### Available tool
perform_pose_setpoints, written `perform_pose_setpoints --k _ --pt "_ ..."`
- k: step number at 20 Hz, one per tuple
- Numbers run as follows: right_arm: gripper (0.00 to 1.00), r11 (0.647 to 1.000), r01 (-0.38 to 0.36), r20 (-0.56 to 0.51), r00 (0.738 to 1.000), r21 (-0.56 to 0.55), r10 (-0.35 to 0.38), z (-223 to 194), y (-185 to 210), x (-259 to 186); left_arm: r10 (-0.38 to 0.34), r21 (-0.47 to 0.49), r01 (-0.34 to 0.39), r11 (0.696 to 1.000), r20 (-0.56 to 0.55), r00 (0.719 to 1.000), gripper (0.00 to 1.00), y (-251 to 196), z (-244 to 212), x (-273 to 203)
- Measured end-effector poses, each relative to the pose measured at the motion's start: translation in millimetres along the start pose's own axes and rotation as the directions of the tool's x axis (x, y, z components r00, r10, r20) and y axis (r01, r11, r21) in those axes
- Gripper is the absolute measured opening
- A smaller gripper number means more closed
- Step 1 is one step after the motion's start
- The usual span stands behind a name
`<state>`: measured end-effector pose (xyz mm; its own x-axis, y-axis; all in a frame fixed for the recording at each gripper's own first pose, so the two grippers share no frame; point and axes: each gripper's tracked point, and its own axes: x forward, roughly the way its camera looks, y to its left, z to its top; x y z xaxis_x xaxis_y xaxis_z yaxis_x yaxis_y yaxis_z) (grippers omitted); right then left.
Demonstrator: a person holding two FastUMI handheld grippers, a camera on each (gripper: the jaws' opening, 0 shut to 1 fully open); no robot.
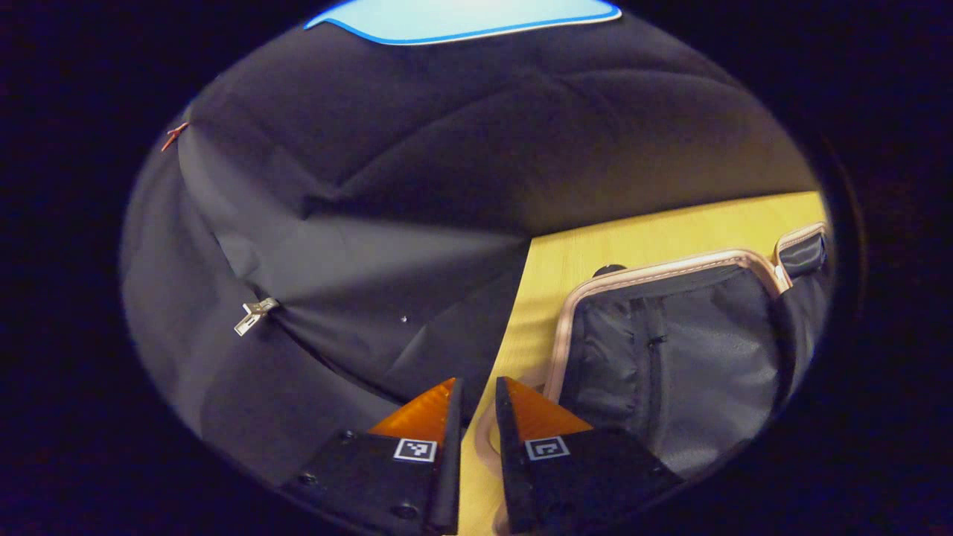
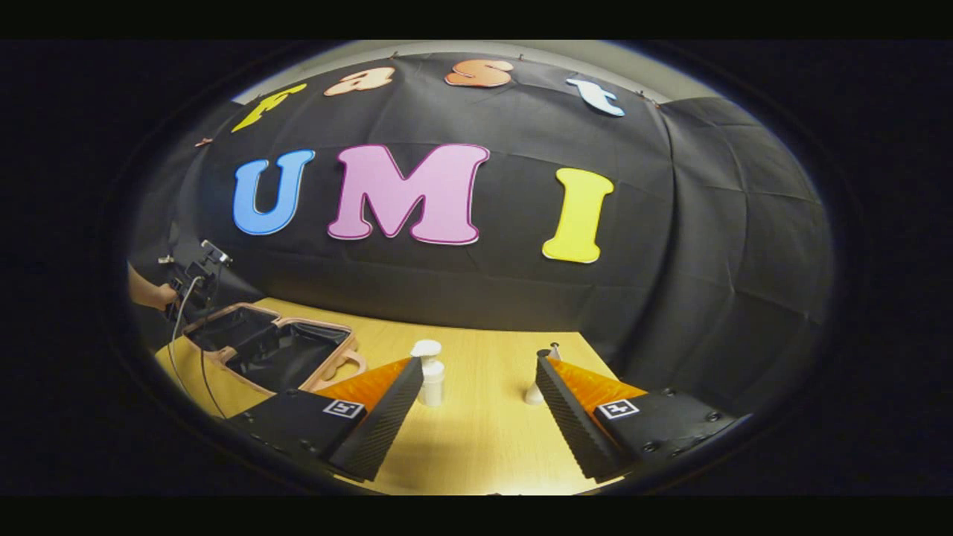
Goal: First open the suitcase, pack the skin care products into it, and then close the suitcase.
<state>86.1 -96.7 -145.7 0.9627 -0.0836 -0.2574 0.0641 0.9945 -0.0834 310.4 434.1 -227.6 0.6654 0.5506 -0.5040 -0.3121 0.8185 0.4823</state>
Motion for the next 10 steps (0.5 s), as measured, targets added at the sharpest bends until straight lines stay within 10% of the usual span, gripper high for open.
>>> perform_pose_setpoints --k 4,10 --pt "0.97 0.999 0.035 -0.008 0.999 0.0 -0.035 -2 -15 3 -0.164 0.062 0.154 0.986 0.19 0.968 0.89 -73 38 -59" --pt "0.97 0.995 0.047 -0.004 0.999 0.089 -0.047 5 -31 6 -0.372 0.097 0.367 0.925 0.431 0.822 0.97 -193 91 -193"
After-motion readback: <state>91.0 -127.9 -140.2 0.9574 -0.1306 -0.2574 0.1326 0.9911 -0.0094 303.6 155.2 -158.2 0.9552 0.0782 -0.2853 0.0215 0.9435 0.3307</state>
